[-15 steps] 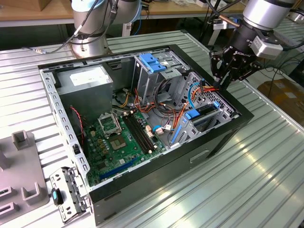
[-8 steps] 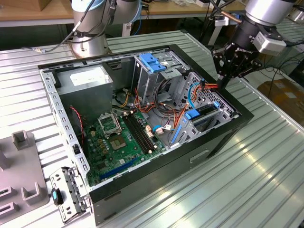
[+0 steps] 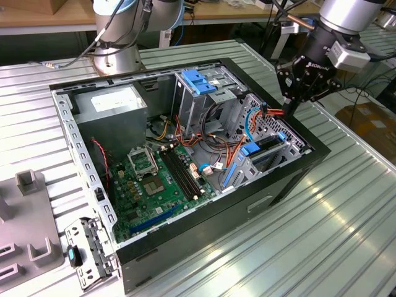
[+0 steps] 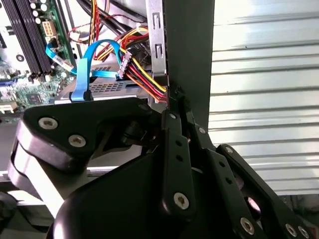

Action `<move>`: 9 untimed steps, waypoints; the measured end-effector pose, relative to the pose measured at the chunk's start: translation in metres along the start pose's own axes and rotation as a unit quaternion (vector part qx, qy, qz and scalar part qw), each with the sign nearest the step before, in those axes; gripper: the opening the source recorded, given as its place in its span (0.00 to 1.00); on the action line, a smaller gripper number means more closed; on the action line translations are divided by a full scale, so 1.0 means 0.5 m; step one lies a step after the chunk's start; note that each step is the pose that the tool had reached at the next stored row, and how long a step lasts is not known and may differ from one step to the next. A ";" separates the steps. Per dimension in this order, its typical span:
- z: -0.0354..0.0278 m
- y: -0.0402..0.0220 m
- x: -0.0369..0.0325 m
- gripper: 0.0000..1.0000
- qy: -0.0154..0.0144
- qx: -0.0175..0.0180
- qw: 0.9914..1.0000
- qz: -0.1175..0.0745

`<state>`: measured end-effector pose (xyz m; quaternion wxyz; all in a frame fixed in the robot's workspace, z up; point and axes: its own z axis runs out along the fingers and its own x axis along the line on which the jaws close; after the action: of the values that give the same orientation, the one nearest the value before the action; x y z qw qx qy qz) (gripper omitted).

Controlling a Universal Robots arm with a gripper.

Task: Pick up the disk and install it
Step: 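Insert the first disk wire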

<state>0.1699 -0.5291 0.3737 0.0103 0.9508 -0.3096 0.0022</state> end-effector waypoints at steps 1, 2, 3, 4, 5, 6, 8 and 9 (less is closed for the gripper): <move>0.000 0.000 0.000 0.17 0.000 0.000 1.000 0.009; 0.001 0.000 0.000 0.17 0.000 0.000 1.000 0.017; 0.001 0.000 0.000 0.17 -0.001 0.000 1.000 0.026; 0.001 0.000 0.000 0.17 -0.001 0.000 0.999 0.032; 0.002 0.000 0.000 0.17 -0.001 0.000 0.999 0.038; 0.002 0.000 0.000 0.17 -0.001 0.000 0.999 0.042; 0.003 0.000 0.000 0.17 -0.001 0.000 0.999 0.048; 0.003 0.000 -0.001 0.17 -0.001 -0.001 0.998 0.056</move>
<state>0.1696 -0.5291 0.3720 0.0104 0.9319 -0.3625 0.0016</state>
